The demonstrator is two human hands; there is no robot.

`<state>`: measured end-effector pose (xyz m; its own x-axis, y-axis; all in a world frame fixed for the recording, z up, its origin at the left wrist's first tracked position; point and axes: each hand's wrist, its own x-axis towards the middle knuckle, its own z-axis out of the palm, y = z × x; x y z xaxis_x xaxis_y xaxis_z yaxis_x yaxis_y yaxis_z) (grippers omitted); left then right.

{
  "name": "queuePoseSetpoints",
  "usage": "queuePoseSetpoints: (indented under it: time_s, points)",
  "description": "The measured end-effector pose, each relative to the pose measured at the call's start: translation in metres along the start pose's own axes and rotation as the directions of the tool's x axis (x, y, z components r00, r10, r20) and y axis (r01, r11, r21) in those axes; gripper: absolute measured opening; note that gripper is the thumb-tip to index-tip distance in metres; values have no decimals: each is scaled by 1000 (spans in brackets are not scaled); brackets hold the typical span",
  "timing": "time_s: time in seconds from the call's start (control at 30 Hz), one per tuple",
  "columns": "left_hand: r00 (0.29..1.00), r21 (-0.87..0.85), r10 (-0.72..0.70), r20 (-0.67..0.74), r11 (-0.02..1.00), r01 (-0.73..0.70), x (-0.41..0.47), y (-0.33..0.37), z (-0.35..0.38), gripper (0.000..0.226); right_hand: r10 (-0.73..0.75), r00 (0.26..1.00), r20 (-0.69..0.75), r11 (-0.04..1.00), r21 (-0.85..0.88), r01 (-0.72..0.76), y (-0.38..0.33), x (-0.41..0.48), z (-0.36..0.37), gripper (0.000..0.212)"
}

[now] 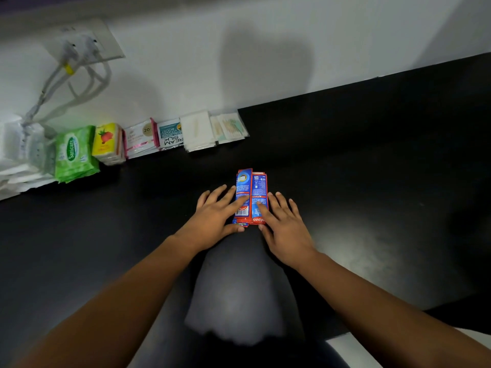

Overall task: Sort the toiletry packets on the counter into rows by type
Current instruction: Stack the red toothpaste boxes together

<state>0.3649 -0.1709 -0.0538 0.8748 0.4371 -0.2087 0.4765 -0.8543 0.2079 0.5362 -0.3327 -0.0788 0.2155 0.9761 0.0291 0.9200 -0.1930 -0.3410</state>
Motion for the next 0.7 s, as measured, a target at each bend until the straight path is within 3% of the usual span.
queuePoseSetpoints:
  time_s: [0.33,0.7]
  points:
    - [994,105,110,-25,989,-107,51,7,-9,77,115,992,-57,993,-2,-116,26,10,-10,56]
    - [981,96,18,-195,995,1,157,41,-5,75,87,994,-73,996,29,-85,120,77,-39,62]
